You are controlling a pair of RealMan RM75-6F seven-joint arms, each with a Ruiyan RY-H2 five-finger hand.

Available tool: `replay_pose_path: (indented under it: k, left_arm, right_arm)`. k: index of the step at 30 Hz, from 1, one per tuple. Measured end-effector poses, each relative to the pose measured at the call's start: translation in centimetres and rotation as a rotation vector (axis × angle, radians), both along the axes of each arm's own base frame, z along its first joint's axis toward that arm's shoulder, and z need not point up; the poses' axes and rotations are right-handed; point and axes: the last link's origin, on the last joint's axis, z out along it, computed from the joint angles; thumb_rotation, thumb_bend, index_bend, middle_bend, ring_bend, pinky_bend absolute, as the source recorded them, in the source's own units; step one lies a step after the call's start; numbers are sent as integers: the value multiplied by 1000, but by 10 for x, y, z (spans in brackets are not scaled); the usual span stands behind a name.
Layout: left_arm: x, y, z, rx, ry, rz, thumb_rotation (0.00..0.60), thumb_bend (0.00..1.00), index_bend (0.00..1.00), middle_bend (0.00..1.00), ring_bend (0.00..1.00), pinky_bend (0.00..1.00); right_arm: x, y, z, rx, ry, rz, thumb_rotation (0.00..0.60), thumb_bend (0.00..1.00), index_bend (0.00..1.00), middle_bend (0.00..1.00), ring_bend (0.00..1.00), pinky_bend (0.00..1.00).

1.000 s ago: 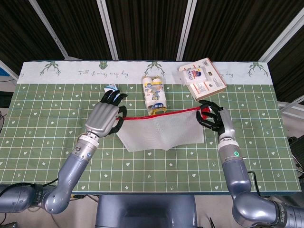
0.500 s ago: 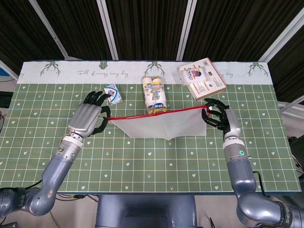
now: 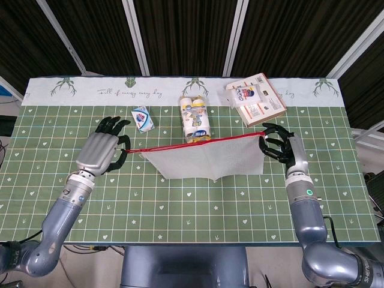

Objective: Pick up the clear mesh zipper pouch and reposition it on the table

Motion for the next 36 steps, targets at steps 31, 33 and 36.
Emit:
replay_pose_path:
  k: [31,33,36]
  left_arm:
    - [-52,-32,23,65,-112,74,600,119,254,8,0,0]
    - [-62,-39,27,76,-117,85,600,119,244,4,0,0]
    - [-78,-50,31,91,-116,101,600,118,205,0,0,0]
  right_arm:
    - [-32,28,6,4,505,220,600,178,0,0,0,225]
    - [-40,34,9,-2,536,222,600,172,0,0,0,225]
    - [-54,43,14,-10,595,232,600,162,0,0,0,225]
